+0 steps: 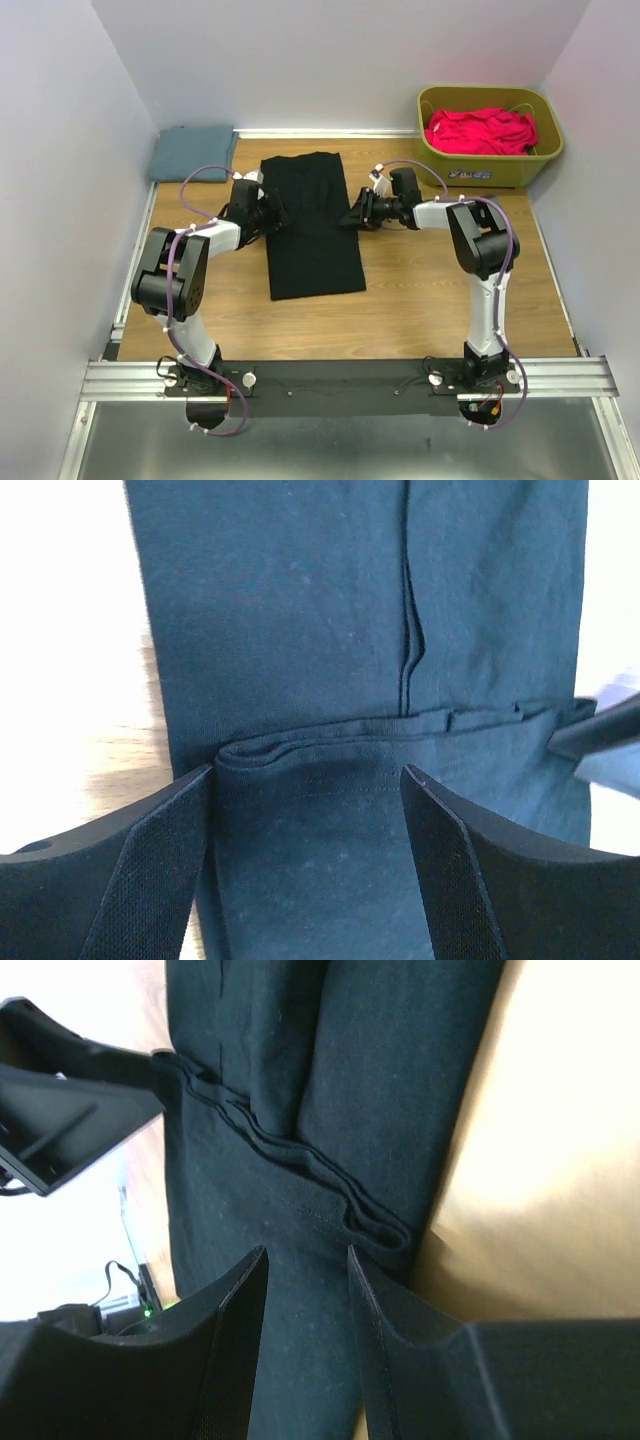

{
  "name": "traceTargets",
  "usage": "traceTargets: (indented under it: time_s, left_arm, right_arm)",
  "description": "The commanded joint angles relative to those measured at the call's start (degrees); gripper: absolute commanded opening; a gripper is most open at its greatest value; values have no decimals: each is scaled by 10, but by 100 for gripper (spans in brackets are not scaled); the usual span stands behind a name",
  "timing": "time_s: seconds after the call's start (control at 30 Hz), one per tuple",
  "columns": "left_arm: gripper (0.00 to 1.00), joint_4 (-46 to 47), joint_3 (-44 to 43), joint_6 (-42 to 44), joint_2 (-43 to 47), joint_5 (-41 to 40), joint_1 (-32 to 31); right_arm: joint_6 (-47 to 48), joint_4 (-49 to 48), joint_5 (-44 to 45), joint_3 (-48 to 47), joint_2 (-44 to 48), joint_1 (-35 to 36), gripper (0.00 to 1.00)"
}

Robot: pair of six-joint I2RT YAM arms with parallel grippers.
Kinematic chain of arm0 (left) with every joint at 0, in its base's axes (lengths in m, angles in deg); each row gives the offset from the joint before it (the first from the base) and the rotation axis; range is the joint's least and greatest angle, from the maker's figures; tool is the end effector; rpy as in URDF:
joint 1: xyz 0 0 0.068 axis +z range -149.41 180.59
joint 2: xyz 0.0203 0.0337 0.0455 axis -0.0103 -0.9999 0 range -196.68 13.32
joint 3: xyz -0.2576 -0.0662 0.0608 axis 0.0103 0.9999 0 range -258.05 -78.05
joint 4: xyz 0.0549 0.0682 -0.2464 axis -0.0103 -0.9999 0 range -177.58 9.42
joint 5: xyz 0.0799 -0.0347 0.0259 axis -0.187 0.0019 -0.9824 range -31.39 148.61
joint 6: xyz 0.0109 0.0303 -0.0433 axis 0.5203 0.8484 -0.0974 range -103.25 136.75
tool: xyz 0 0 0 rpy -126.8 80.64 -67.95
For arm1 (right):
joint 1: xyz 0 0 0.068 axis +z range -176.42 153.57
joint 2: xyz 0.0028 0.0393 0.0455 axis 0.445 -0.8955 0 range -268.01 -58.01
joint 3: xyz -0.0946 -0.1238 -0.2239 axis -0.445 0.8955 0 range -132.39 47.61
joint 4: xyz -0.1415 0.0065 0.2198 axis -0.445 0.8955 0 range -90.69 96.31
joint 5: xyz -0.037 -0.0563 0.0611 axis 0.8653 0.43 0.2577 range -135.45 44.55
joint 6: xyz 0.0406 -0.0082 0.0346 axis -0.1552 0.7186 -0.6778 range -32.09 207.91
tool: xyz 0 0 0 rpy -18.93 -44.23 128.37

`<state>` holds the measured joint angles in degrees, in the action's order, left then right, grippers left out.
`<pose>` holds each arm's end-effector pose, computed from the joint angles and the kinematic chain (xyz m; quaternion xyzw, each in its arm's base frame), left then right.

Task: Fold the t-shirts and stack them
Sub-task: Fold the tshirt

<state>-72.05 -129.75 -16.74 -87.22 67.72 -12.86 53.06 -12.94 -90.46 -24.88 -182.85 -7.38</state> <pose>0.3468 -0.0887 0.1574 -0.1246 0.8966 -0.2329 0.3556 0.4114 0.1687 0.1089 -0.0447 0.8518 0.4860 0.1902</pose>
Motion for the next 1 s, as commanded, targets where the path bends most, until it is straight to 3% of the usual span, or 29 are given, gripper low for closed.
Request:
traceTargets:
  time_s: [0.0, 0.27, 0.43, 0.6, 0.73, 0.97]
  left_arm:
    - [82, -38, 16, -14, -20, 21, -20]
    - [81, -44, 81, -39, 48, 29, -69]
    - [81, -65, 77, -51, 124, -13, -71]
    - [81, -200, 49, -31, 222, -144, -81]
    - [82, -281, 57, -27, 271, -163, -98]
    - [82, -419, 104, -85, 334, -151, -189]
  right_arm:
    - [35, 91, 92, 87, 15, 3, 46]
    - [51, 121, 141, 216, 142, 3, 46]
    - [91, 194, 168, 189, 195, 3, 47]
    - [100, 283, 216, 173, 298, 11, 53]
    - [89, 356, 269, 176, 339, 39, 59]
    - [16, 510, 386, 209, 407, 132, 65]
